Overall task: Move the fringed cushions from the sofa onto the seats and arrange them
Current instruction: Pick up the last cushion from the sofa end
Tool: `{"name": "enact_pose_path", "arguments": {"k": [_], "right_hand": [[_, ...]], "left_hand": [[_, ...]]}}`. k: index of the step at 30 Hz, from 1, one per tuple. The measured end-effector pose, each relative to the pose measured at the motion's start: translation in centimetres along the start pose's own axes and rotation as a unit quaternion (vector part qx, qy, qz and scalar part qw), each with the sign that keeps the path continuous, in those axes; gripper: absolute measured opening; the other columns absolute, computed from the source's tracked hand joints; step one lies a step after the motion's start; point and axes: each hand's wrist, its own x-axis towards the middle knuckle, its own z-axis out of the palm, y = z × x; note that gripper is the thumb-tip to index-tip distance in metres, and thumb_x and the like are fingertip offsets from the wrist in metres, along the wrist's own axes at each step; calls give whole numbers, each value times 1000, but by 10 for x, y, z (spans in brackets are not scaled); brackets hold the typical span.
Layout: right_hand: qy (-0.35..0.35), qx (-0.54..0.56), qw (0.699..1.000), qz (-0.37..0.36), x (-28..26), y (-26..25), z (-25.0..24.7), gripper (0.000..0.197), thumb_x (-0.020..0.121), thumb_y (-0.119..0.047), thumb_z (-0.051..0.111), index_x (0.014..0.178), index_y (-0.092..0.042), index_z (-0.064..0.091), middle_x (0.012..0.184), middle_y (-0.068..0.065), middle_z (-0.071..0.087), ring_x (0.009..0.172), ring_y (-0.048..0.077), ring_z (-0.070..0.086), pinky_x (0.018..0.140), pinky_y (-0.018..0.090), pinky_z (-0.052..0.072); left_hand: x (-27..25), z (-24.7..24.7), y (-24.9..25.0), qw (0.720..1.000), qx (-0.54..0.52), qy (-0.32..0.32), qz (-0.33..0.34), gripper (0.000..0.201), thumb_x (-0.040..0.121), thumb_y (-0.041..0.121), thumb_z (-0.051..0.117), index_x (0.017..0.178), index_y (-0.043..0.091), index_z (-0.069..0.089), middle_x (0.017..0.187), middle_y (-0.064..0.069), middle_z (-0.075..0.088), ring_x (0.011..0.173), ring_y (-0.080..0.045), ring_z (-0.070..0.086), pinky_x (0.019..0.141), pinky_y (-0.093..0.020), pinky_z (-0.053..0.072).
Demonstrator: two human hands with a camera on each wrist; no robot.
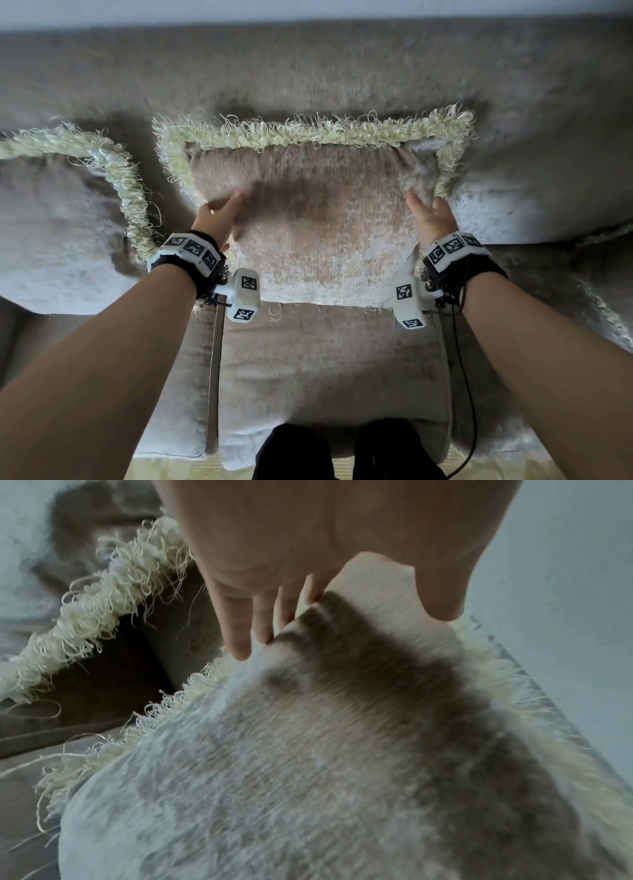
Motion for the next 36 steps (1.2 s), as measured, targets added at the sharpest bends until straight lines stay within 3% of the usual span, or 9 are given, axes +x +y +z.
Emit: {"name": "enact_pose_path", "arguments": {"k": [2,4,6,10,16,22,27,32,36], "right_hand": [[-17,-27,999,-23,-12,-6,-11,77,86,-62,57,144,-16,37,145,5,45,125,24,48,95,36,39],[-29,-50,997,-54,-24,-16,-25,68,87,-57,59,137,-12,46,135,5,53,109,20,53,85,31,39],[-51,-83,991,-96,-39,-29,-42,64,88,-53,59,135,-11,48,133,6,55,105,18,53,83,29,37],[-56,-129,979,-148,-79,-56,-86,57,91,-45,60,135,-11,51,137,7,55,119,23,54,87,26,36],[-20,-158,967,-201,-136,-78,-169,46,90,-39,62,126,-10,58,130,7,60,113,22,58,84,25,39],[68,-173,956,-226,-197,-67,-255,42,90,-39,62,123,-13,60,128,7,59,111,21,58,88,27,41],[150,-182,943,-234,-258,-48,-309,38,89,-41,62,115,-14,63,116,3,61,96,15,54,85,27,42],[186,-163,942,-226,-305,-21,-343,42,88,-42,63,120,-14,62,119,6,60,103,20,58,94,39,48],[210,-180,935,-223,-334,0,-380,44,89,-42,62,121,-13,61,121,7,59,104,20,57,91,35,47]], "left_hand": [[-19,-2,10,999,35,0,28,72,101,59,55,159,18,41,149,-12,56,119,-26,60,83,-34,56],[-46,-2,25,996,74,7,51,83,102,59,55,164,10,30,161,-17,46,139,-33,53,107,-46,52],[-77,-1,42,990,115,7,80,87,101,60,56,164,6,28,165,-19,41,147,-37,47,116,-51,42],[-151,6,79,979,155,1,131,84,98,60,60,161,10,35,163,-15,45,146,-34,49,116,-50,43],[-242,41,135,942,249,-9,224,80,98,59,63,159,11,42,162,-15,48,145,-35,50,116,-50,43],[-320,86,174,903,279,-37,324,77,98,61,62,157,14,46,160,-13,51,145,-34,51,116,-47,42],[-381,109,178,878,254,-78,399,74,99,58,62,154,11,49,158,-12,53,143,-32,53,117,-45,42],[-425,124,163,865,260,-101,417,70,99,58,61,153,14,51,154,-11,58,139,-31,56,114,-42,44],[-461,136,166,864,245,-120,423,72,99,60,60,154,15,49,155,-11,57,140,-31,56,116,-44,44]]}}
